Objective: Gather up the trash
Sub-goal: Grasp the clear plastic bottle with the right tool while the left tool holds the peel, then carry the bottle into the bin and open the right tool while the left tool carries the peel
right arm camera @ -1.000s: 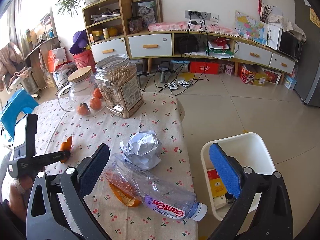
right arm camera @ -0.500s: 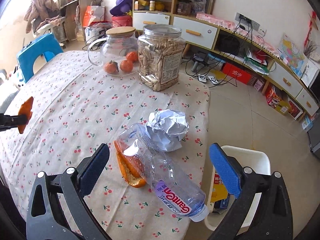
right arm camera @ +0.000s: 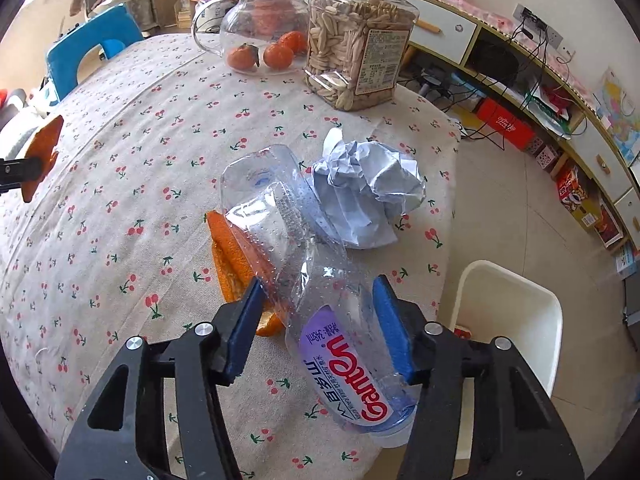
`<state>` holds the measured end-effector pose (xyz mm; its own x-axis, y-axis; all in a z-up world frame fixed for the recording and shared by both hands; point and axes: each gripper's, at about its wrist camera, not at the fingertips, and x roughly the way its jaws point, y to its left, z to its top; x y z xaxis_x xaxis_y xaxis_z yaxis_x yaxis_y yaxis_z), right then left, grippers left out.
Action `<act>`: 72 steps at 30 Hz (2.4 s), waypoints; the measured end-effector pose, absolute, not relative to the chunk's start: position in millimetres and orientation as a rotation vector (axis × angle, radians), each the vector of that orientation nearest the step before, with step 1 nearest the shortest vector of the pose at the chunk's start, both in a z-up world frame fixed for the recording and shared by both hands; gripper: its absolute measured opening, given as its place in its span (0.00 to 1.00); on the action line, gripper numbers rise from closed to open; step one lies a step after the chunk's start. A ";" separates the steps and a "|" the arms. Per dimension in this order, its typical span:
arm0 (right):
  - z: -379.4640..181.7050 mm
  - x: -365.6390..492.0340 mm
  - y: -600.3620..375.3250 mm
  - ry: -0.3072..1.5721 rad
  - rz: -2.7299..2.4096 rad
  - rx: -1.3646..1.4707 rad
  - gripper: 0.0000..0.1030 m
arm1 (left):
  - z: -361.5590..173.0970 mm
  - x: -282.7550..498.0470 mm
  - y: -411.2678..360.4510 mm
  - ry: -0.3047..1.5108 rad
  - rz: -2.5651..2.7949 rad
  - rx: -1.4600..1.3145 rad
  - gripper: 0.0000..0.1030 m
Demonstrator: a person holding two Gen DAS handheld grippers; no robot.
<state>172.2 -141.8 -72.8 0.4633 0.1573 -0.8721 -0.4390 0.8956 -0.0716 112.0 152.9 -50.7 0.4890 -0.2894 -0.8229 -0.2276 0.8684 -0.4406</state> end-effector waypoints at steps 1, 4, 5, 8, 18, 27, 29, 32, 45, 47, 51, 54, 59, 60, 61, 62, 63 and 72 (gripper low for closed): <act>-69.4 171.1 -143.7 1.026 0.387 -0.278 0.45 | -49.9 112.4 152.6 1.071 -0.041 -0.546 0.23; -58.8 165.8 -142.0 0.992 0.404 -0.254 0.44 | -46.3 110.7 155.2 1.056 -0.038 -0.551 0.23; -55.2 163.5 -140.6 0.982 0.412 -0.244 0.44 | -44.9 109.9 156.5 1.050 -0.036 -0.554 0.23; -44.2 156.5 -134.6 0.948 0.442 -0.221 0.43 | -41.3 107.2 159.5 1.032 -0.031 -0.567 0.23; -3.0 131.8 -111.3 0.799 0.526 -0.144 0.40 | -30.0 101.4 154.5 0.980 -0.022 -0.570 0.23; 28.3 110.1 -100.7 0.646 0.524 -0.100 0.40 | -8.3 90.5 139.7 0.876 0.049 -0.502 0.23; 35.1 107.7 -104.5 0.616 0.515 -0.078 0.40 | -1.5 88.4 134.3 0.850 0.055 -0.482 0.23; 42.1 105.5 -112.5 0.586 0.504 -0.053 0.40 | 8.0 84.6 125.3 0.812 0.067 -0.465 0.23; 61.6 87.3 -152.4 0.484 0.386 0.009 0.40 | 40.9 75.9 69.4 0.705 0.080 -0.367 0.23; 63.7 86.3 -163.7 0.477 0.362 0.026 0.40 | 43.2 76.3 55.8 0.709 0.061 -0.338 0.23; 64.9 86.1 -189.0 0.471 0.308 0.055 0.40 | 49.2 79.9 31.0 0.707 0.020 -0.306 0.23; 63.6 88.0 -210.7 0.472 0.265 0.088 0.41 | 51.3 85.1 14.5 0.714 -0.007 -0.300 0.23; 56.3 97.3 -250.6 0.491 0.172 0.127 0.41 | 52.4 94.6 -17.9 0.732 -0.055 -0.281 0.23; 53.0 101.1 -259.8 0.503 0.152 0.141 0.41 | 52.4 96.7 -25.5 0.735 -0.064 -0.275 0.23; 49.3 104.3 -267.2 0.514 0.130 0.158 0.41 | 51.8 98.3 -33.6 0.740 -0.075 -0.269 0.23; 45.9 109.2 -275.8 0.525 0.108 0.176 0.41 | 51.3 100.8 -40.6 0.746 -0.086 -0.265 0.23; 42.0 113.5 -284.2 0.538 0.086 0.194 0.41 | 50.0 102.6 -47.3 0.753 -0.099 -0.262 0.23; 11.7 135.2 -356.3 0.606 -0.094 0.322 0.74 | 43.2 122.6 -121.8 0.798 -0.203 -0.191 0.23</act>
<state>135.2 -356.3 11.7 0.8192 0.0073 -0.5734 0.1799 0.9461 0.2691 122.6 -121.8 43.2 0.6805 -0.2517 -0.6882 0.1083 0.9634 -0.2452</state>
